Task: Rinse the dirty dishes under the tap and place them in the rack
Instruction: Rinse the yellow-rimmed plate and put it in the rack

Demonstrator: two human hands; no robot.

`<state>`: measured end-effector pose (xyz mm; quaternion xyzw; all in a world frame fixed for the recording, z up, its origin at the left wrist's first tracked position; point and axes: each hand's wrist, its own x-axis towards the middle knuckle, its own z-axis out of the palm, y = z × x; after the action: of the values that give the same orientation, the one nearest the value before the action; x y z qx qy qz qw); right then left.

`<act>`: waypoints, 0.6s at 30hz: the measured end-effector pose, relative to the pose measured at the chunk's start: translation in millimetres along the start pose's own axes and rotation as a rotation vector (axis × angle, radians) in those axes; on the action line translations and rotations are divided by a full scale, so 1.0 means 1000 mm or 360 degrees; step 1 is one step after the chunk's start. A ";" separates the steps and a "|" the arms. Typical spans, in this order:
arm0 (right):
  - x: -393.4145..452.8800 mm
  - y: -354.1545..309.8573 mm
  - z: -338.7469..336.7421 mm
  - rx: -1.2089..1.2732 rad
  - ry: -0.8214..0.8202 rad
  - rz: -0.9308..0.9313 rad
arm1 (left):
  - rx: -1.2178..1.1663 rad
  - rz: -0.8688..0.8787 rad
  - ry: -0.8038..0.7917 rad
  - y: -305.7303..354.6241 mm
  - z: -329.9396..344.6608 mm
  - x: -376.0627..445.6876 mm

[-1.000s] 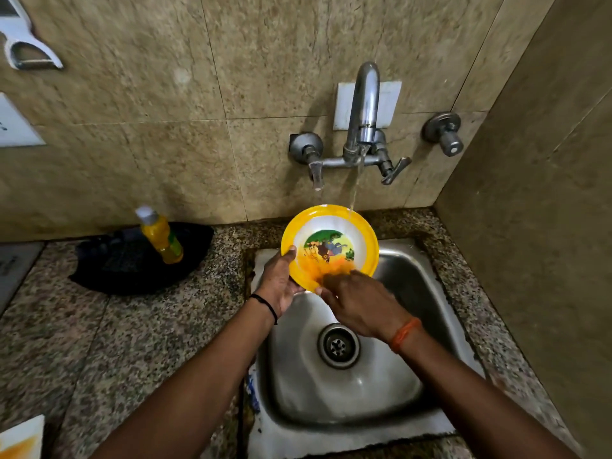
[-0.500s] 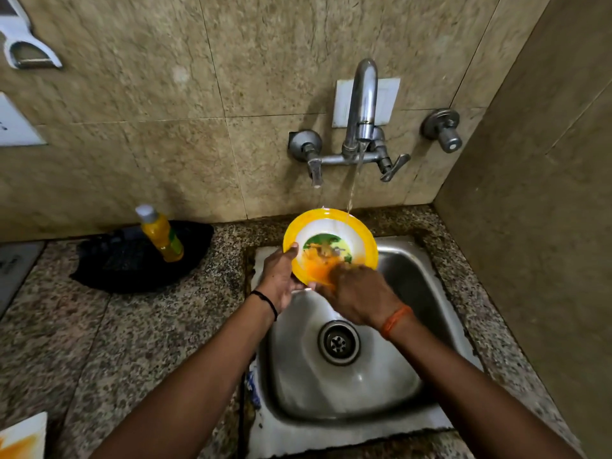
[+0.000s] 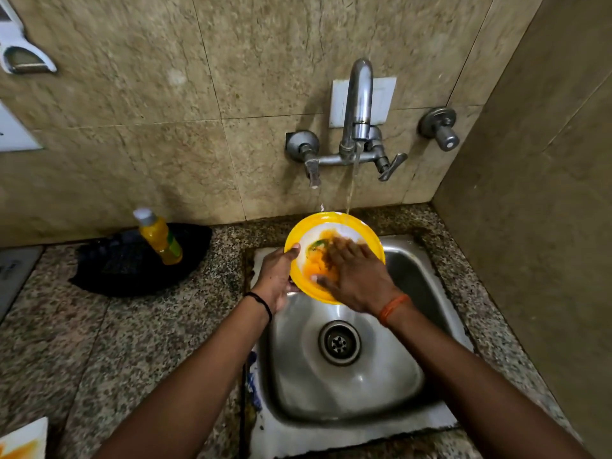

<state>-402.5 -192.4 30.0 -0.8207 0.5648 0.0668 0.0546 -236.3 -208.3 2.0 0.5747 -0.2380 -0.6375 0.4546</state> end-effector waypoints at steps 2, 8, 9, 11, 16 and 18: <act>-0.017 -0.012 -0.001 0.0010 -0.0009 0.0057 | -0.0030 0.0032 0.0068 0.003 0.000 0.001; -0.034 -0.030 -0.004 0.0760 -0.0065 -0.0221 | -0.0075 0.0095 0.0068 -0.002 -0.005 -0.001; -0.028 -0.031 -0.001 0.0763 -0.0055 -0.0279 | -0.0091 0.0090 0.0029 -0.003 -0.004 -0.003; -0.012 -0.024 0.001 0.0564 -0.0025 -0.0313 | -0.0056 0.0065 -0.0033 -0.003 -0.001 -0.007; 0.011 0.008 0.004 0.0209 -0.0006 -0.0145 | 0.0051 -0.0014 -0.0048 0.002 -0.004 -0.009; 0.000 -0.001 0.001 0.0058 0.0067 -0.0073 | 0.0047 0.0018 -0.0007 0.006 -0.005 -0.007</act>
<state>-402.0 -192.0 28.6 -0.8335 0.5480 0.0379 0.0593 -230.2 -204.2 9.9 0.5786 -0.2516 -0.6326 0.4491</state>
